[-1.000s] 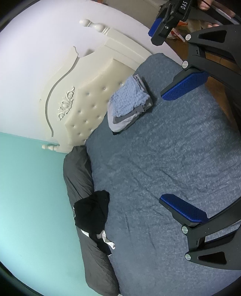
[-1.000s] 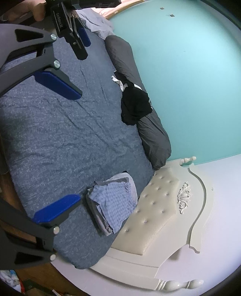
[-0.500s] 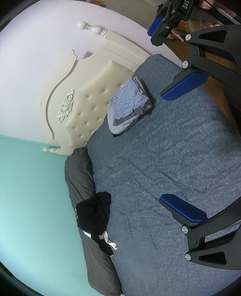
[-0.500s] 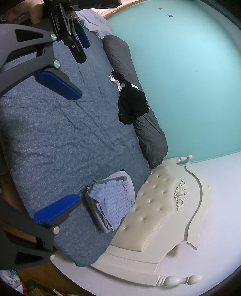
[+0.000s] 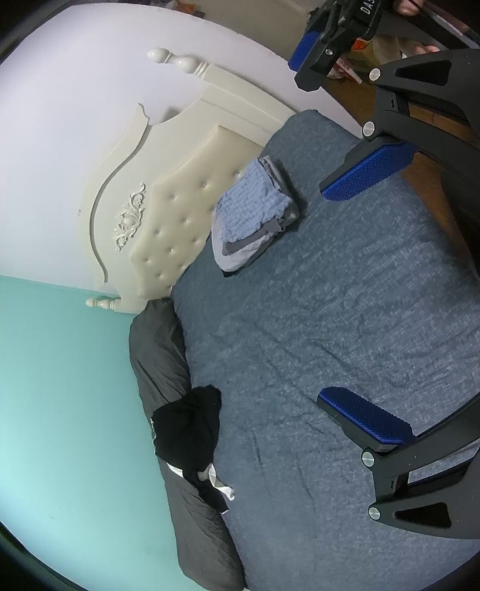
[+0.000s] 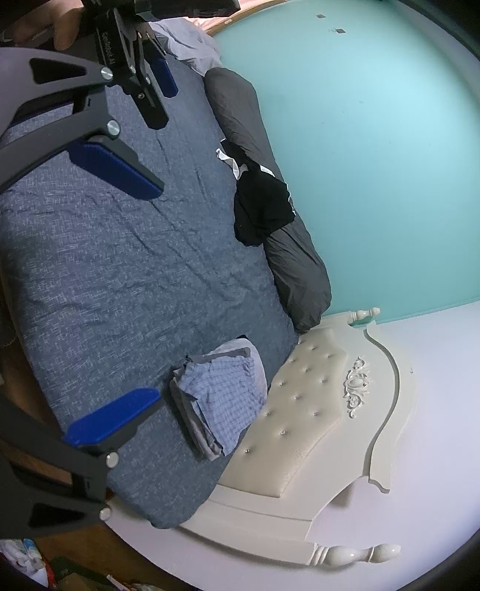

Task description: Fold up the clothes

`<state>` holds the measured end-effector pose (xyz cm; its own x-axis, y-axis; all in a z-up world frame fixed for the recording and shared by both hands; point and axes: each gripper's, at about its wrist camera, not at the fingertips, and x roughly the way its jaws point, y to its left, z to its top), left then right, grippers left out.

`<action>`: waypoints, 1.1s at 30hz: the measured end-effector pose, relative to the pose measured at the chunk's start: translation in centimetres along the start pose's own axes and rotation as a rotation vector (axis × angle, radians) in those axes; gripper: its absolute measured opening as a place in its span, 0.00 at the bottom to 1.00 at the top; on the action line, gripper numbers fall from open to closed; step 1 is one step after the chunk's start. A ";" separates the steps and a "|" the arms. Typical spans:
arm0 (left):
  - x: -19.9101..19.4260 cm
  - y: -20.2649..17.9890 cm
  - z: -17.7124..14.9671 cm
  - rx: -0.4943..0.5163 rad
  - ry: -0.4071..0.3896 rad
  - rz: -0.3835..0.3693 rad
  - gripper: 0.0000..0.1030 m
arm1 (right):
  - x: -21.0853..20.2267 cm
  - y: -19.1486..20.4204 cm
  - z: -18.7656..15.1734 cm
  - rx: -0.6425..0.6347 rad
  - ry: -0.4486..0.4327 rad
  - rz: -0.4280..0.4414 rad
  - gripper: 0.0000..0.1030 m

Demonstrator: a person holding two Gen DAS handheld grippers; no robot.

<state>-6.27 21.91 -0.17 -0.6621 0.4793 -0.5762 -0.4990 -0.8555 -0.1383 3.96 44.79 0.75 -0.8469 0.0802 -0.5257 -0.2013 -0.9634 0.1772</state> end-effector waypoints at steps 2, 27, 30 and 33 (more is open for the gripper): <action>-0.1 0.0 0.0 0.004 -0.002 0.000 1.00 | -0.2 0.2 -0.2 -0.002 0.000 0.000 1.00; -0.4 -0.4 -0.6 0.030 0.003 0.008 1.00 | -0.2 -0.3 -1.8 -0.005 0.015 -0.044 1.00; -0.4 -0.4 -0.6 0.033 0.003 0.007 1.00 | -0.3 -0.2 -1.9 -0.011 0.011 -0.046 1.00; -0.4 -0.5 -0.7 0.034 0.001 0.006 1.00 | -0.3 -0.1 -2.1 -0.010 0.010 -0.047 1.00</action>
<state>-5.38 21.97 -0.39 -0.6643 0.4740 -0.5780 -0.5138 -0.8511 -0.1075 5.29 44.36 -0.84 -0.8315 0.1234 -0.5416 -0.2364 -0.9610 0.1439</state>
